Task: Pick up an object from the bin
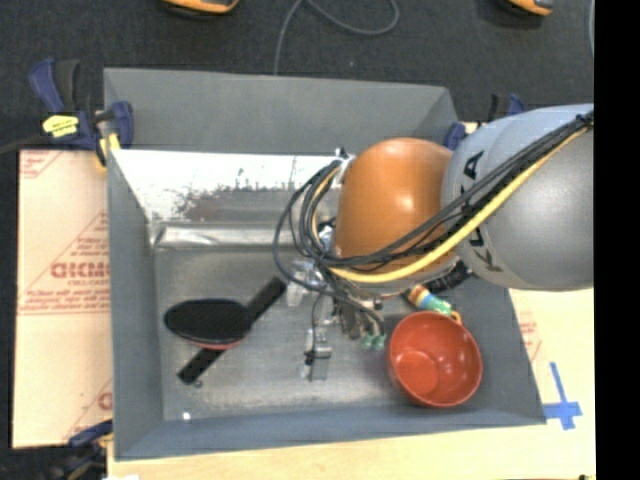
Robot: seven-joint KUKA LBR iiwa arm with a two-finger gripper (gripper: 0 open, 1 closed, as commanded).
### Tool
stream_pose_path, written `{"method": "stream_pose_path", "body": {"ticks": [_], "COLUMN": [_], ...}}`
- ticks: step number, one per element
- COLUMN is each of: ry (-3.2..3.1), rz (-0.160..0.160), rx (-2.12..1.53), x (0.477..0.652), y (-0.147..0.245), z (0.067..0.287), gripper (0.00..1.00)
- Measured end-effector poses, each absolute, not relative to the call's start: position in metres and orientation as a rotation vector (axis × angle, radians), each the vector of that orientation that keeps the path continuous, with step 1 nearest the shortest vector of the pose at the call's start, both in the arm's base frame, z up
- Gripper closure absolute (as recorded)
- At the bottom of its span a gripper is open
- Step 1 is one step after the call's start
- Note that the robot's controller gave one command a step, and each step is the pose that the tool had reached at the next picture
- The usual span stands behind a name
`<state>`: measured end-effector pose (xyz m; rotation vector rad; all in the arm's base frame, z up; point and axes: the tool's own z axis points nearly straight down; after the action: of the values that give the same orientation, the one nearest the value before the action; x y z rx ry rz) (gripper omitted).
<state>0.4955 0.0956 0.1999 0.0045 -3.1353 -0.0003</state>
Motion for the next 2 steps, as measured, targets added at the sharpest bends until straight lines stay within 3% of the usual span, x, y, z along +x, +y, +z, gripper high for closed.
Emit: {"method": "stream_pose_path", "body": {"ticks": [1,2], "ry": [-3.143,-3.145], "rz": [-0.002,-0.001], "rx": [-0.001,0.156], "x": [0.497,0.533], "y": [0.095,0.125], "z": [0.204,0.140], "gripper": [0.00,0.00]}}
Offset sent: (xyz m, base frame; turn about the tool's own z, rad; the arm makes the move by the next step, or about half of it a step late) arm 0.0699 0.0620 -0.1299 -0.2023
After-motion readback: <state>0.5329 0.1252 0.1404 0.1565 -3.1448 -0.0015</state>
